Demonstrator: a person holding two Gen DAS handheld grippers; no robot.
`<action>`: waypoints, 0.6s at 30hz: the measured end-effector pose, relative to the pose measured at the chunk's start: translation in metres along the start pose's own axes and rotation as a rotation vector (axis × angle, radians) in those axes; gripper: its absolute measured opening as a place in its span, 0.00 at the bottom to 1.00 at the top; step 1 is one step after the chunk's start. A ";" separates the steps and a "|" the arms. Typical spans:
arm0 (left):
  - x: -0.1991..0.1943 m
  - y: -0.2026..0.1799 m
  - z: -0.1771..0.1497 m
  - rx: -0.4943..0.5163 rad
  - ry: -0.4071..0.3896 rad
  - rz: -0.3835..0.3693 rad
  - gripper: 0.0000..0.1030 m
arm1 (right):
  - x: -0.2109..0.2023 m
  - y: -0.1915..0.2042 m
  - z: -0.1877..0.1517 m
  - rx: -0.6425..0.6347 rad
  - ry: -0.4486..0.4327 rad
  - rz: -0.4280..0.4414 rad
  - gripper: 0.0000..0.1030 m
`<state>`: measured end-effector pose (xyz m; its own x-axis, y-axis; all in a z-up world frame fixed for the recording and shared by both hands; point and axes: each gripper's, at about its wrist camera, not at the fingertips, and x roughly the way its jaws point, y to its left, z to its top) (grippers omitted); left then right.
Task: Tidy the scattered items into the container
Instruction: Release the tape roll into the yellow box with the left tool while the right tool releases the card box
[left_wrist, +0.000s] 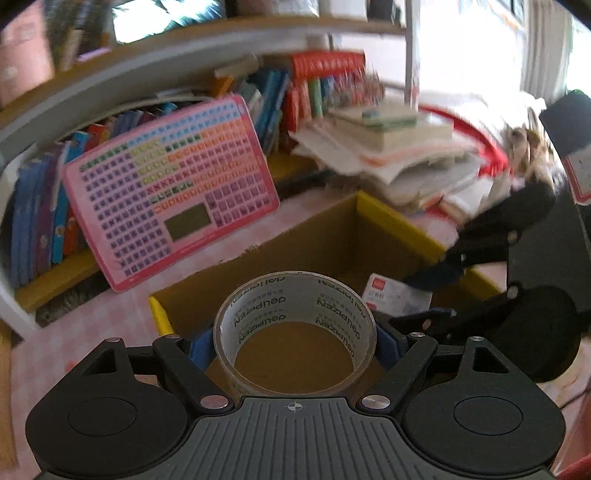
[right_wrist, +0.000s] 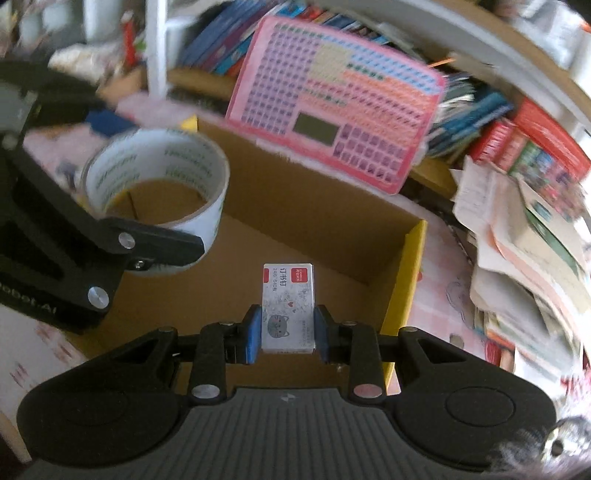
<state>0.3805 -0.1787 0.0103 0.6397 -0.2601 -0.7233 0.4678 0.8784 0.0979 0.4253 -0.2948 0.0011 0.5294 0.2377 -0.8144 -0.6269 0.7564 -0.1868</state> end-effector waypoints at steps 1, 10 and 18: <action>0.007 0.000 0.003 0.019 0.018 0.005 0.82 | 0.009 -0.001 0.002 -0.031 0.016 0.005 0.27; 0.059 -0.007 0.012 0.124 0.147 0.011 0.82 | 0.064 -0.012 0.013 -0.201 0.126 0.063 0.27; 0.074 -0.002 0.007 0.121 0.189 0.028 0.83 | 0.074 -0.012 0.013 -0.236 0.146 0.101 0.27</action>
<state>0.4312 -0.2028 -0.0384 0.5336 -0.1464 -0.8330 0.5284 0.8267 0.1932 0.4792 -0.2783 -0.0494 0.3803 0.2013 -0.9027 -0.7969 0.5667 -0.2094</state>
